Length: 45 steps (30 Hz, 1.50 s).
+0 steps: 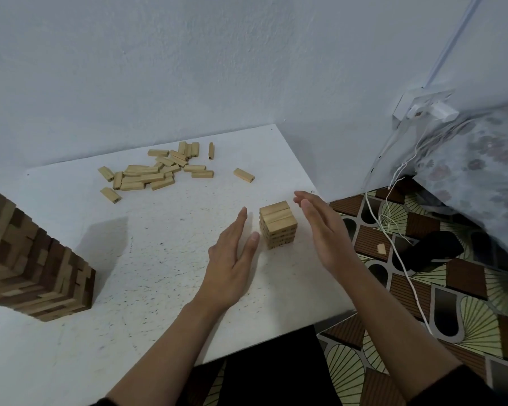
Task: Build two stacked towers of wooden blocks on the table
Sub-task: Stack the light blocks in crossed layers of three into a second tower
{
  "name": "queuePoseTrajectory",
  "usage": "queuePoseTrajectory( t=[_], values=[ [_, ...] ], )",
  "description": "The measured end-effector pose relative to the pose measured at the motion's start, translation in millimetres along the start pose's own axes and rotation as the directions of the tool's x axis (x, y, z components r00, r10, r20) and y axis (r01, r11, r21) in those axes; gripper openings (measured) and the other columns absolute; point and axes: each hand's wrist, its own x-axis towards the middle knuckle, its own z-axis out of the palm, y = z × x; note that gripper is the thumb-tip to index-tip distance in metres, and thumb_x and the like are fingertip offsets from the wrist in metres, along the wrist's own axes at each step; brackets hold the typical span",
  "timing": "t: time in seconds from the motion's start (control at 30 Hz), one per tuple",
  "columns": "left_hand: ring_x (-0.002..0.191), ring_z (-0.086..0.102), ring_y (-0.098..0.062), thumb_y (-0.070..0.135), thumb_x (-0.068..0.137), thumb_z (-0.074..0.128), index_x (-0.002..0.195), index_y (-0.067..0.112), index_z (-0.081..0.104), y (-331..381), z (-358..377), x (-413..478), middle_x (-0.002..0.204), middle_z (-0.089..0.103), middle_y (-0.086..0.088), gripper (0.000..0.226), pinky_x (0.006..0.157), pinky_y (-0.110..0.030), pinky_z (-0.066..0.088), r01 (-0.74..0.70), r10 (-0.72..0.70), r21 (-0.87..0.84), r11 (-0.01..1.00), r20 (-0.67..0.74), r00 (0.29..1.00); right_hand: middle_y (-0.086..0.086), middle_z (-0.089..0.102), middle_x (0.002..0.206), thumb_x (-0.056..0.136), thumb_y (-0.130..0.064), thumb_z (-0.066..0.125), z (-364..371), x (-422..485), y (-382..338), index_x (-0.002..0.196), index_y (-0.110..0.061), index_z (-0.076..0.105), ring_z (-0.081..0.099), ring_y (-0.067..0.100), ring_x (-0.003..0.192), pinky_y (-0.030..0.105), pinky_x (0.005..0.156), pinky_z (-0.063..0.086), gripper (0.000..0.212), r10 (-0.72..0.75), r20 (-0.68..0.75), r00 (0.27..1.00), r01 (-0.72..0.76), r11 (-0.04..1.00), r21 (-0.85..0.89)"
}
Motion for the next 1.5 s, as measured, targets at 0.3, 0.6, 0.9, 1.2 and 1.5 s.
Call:
queuePoseTrajectory(
  t=[0.3,0.6,0.9,1.2,1.5],
  values=[
    [0.150,0.019,-0.002,0.066,0.098,0.028,0.160,0.035,0.022,1,5,-4,0.163,0.027,0.015,0.069,0.123,-0.053,0.019,0.005,-0.005,0.075,0.997,-0.004,1.000,-0.013,0.054,0.146,0.105,-0.044,0.040,9,-12,7,0.146,-0.022,0.051,0.044,-0.004,0.136,0.032,0.120,0.032,0.048,0.058,0.022,0.998,-0.058,0.998,0.002],
    [0.146,-0.021,0.012,0.064,0.098,0.014,0.146,0.048,-0.016,25,27,-5,0.165,-0.013,0.024,0.059,0.115,-0.031,0.001,-0.020,0.015,0.045,0.999,0.109,0.994,-0.024,0.051,0.140,0.107,-0.039,0.035,14,-15,7,0.147,-0.027,0.046,0.042,-0.019,0.128,0.004,0.104,0.034,0.043,0.094,0.098,0.991,-0.102,0.992,0.072],
    [0.145,-0.022,0.011,0.061,0.100,0.013,0.143,0.048,-0.018,24,38,-2,0.160,-0.017,0.029,0.054,0.108,-0.024,-0.001,-0.041,0.036,0.061,0.997,0.073,0.997,-0.018,0.044,0.149,0.106,-0.041,0.032,13,-16,11,0.152,-0.026,0.039,0.038,-0.021,0.130,0.000,0.099,0.031,0.049,0.087,0.138,0.987,-0.099,0.992,0.077],
    [0.148,-0.020,0.009,0.059,0.096,0.012,0.147,0.046,-0.015,23,37,-2,0.165,-0.012,0.025,0.059,0.110,-0.025,0.002,-0.014,0.009,0.055,0.998,0.089,0.996,-0.018,0.042,0.152,0.107,-0.040,0.031,14,-15,16,0.154,-0.025,0.038,0.035,-0.015,0.136,0.003,0.107,0.028,0.050,0.076,0.138,0.987,-0.085,0.995,0.057],
    [0.148,-0.019,0.008,0.058,0.095,0.010,0.150,0.043,-0.014,21,36,-1,0.165,-0.012,0.024,0.062,0.107,-0.023,0.002,0.000,-0.006,0.060,0.998,0.098,0.995,-0.018,0.046,0.148,0.108,-0.036,0.032,15,-15,17,0.153,-0.023,0.040,0.039,-0.015,0.134,0.005,0.106,0.030,0.047,0.074,0.131,0.989,-0.084,0.994,0.066]
  ],
)
